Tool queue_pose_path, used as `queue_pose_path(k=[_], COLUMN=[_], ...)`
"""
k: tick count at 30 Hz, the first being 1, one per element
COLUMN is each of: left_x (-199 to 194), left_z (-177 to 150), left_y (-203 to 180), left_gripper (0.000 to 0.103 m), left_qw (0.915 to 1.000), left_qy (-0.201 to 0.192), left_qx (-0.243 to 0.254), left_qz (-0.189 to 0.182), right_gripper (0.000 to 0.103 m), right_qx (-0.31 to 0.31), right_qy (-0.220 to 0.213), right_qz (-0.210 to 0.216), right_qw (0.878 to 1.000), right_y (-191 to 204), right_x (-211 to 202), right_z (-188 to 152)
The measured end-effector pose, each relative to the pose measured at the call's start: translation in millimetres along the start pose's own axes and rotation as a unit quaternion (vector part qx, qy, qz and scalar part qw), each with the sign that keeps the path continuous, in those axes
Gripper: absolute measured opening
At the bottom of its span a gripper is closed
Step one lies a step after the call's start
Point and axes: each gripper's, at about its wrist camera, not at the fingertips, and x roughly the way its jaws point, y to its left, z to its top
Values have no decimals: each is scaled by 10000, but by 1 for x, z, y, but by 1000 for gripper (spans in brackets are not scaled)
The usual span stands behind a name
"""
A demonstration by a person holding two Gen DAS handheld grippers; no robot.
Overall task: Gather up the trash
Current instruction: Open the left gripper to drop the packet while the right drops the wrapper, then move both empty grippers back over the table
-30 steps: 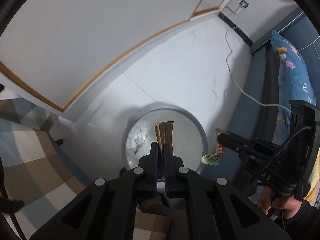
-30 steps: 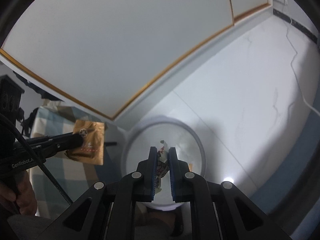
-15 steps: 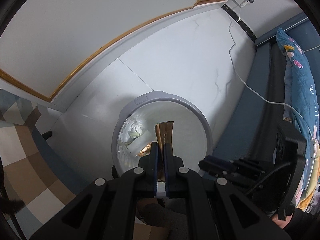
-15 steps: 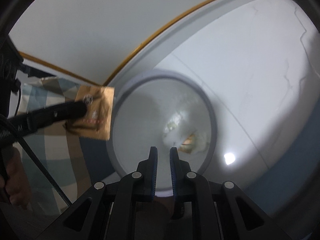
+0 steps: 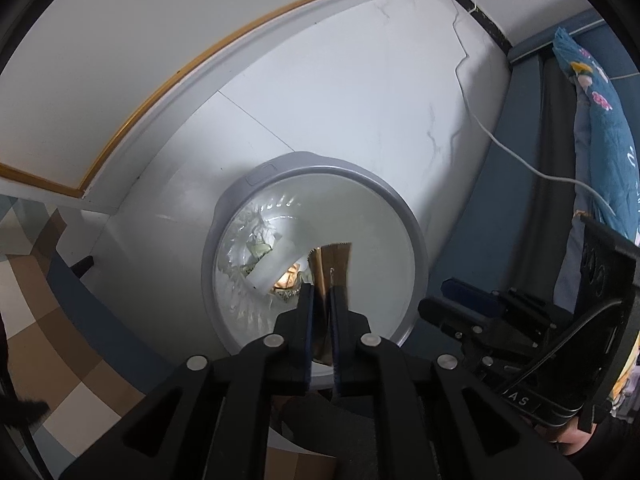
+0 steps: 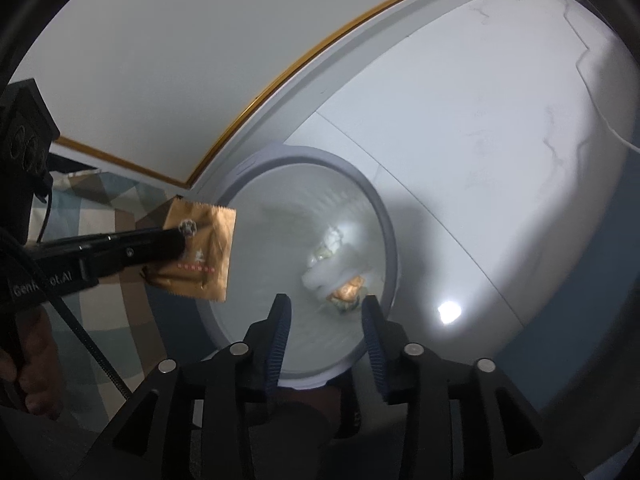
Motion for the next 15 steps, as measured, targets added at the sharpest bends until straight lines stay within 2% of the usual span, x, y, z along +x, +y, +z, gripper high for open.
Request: queue_pose_path(k=[2, 4, 7, 9, 10, 15], left_x=[3, 7, 7, 3, -1, -17], left_z=[0, 1, 1, 1, 0, -3], left_y=[-2, -4, -5, -4, -3, 1], left_gripper=[19, 20, 24, 49, 53, 56], left_qw=[9999, 9994, 9994, 9993, 9993, 9984], left_qy=[101, 195, 178, 74, -15, -351], left_qx=[47, 113, 136, 108, 89, -92], left_qz=[77, 259, 258, 342, 372, 426], right_gripper=[38, 42, 44, 49, 52, 65], right_qx=[44, 104, 151, 128, 114, 110], right_qy=[-13, -48, -130, -203, -224, -297], right_qz=[12, 47, 119, 107, 102, 27], right_qw=[10000, 9999, 9997, 9997, 9996, 9995], right_y=[-1, -3, -4, -2, -1, 1], right_x=[0, 0, -3, -5, -6, -11], right_z=[-1, -1, 1, 1, 1, -1])
